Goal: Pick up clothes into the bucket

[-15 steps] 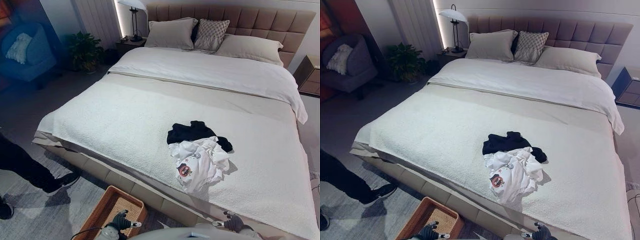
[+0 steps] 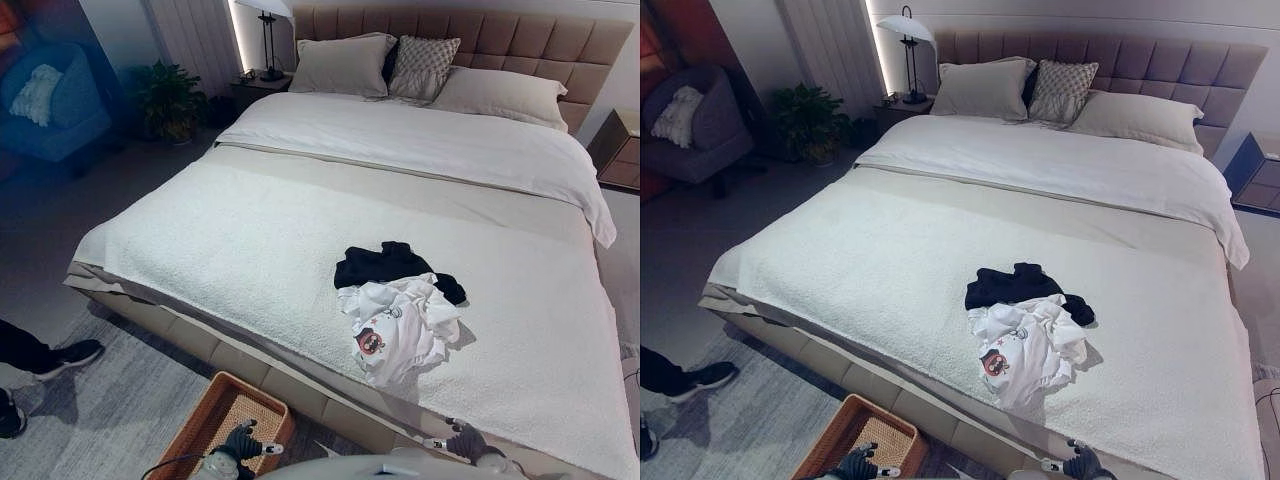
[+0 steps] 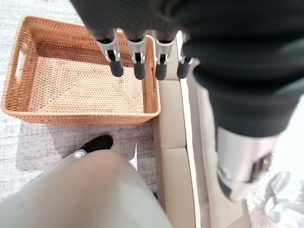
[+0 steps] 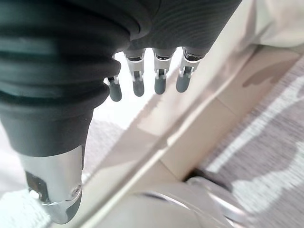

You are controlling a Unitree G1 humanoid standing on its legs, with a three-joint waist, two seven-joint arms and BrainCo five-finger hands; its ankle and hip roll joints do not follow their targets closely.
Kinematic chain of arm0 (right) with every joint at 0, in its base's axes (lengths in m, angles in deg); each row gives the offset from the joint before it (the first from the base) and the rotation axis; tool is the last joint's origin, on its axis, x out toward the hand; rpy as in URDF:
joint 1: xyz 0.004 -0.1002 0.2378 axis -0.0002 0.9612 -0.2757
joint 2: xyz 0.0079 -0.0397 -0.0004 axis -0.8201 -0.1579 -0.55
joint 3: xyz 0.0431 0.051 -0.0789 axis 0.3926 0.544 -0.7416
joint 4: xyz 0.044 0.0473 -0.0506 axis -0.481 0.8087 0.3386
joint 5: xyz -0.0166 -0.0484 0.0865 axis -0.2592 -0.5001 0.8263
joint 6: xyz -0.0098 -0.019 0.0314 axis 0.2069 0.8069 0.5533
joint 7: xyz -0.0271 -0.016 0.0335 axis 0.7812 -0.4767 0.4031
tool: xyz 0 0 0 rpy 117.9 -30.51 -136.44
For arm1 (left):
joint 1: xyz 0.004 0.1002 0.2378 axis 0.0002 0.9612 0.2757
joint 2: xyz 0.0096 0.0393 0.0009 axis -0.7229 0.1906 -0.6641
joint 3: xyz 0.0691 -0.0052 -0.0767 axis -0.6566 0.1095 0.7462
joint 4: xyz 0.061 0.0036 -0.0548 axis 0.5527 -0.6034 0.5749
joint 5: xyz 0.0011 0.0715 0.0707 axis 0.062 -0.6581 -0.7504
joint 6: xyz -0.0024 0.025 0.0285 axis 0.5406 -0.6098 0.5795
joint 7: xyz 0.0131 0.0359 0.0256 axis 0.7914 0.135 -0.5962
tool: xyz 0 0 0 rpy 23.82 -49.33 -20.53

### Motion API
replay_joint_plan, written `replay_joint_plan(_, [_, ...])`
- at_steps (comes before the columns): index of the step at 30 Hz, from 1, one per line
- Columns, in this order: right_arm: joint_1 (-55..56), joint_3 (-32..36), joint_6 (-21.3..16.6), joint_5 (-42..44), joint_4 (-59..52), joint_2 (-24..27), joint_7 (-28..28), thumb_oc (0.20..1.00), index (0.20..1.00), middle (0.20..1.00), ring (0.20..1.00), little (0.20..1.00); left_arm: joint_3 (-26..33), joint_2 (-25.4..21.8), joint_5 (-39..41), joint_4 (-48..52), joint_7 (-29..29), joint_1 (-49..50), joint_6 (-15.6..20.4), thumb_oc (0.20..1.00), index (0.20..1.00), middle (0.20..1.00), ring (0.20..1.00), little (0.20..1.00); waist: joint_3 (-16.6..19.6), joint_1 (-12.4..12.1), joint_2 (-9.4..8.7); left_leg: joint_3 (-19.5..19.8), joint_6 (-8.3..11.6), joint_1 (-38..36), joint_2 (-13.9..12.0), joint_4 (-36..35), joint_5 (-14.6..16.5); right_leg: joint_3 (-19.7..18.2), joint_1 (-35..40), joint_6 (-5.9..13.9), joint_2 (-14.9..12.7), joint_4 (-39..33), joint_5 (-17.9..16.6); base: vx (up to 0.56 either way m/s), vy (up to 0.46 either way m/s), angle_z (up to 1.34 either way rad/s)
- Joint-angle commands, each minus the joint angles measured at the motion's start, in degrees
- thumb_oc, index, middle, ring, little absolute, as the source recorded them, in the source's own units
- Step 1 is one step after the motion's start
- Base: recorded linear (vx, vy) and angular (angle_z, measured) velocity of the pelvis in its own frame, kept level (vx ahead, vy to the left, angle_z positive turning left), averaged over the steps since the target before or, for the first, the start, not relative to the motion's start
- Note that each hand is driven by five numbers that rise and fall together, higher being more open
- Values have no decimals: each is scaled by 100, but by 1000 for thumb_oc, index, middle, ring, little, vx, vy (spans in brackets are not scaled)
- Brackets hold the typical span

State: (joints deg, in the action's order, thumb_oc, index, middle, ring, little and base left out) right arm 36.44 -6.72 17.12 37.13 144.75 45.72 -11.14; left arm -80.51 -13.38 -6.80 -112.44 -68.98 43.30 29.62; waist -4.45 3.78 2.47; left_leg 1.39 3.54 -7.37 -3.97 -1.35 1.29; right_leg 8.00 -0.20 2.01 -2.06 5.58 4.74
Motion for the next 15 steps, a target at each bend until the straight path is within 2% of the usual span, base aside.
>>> replay_joint_plan(1, [-533,-122,-165,-192,-359,175,392,1000,1000,1000,1000,1000,114,61,-22,73,-135,-218,77,1000,1000,1000,1000,1000,-113,131,-421,-78,20,224,303,142,157,128,688,543,-502,-751,-290,0,0,0])
replay_joint_plan(6, [-883,-26,-139,-249,-812,365,694,1000,1000,1000,1000,1000,112,-11,69,172,-295,-362,47,1000,1000,1000,1000,1000,-230,129,-384,-70,15,335,318,189,149,137,559,539,-517,-649,-282,0,0,0])
replay_joint_plan(10, [-1313,107,-124,-132,-1257,446,1086,1000,1000,1000,1000,1000,71,-6,255,270,-499,-527,13,1000,1000,1000,1000,1000,-456,95,-353,-9,12,597,358,302,112,172,340,536,-537,-566,-297,-45,1,-1])
replay_joint_plan(15, [-1871,132,-118,62,-1174,462,1434,1000,1000,1000,1000,1000,-68,14,437,367,-681,-711,7,1000,1000,1000,1000,1000,-731,29,-305,57,15,994,390,474,62,186,-25,521,-563,-403,-311,-64,-9,1])
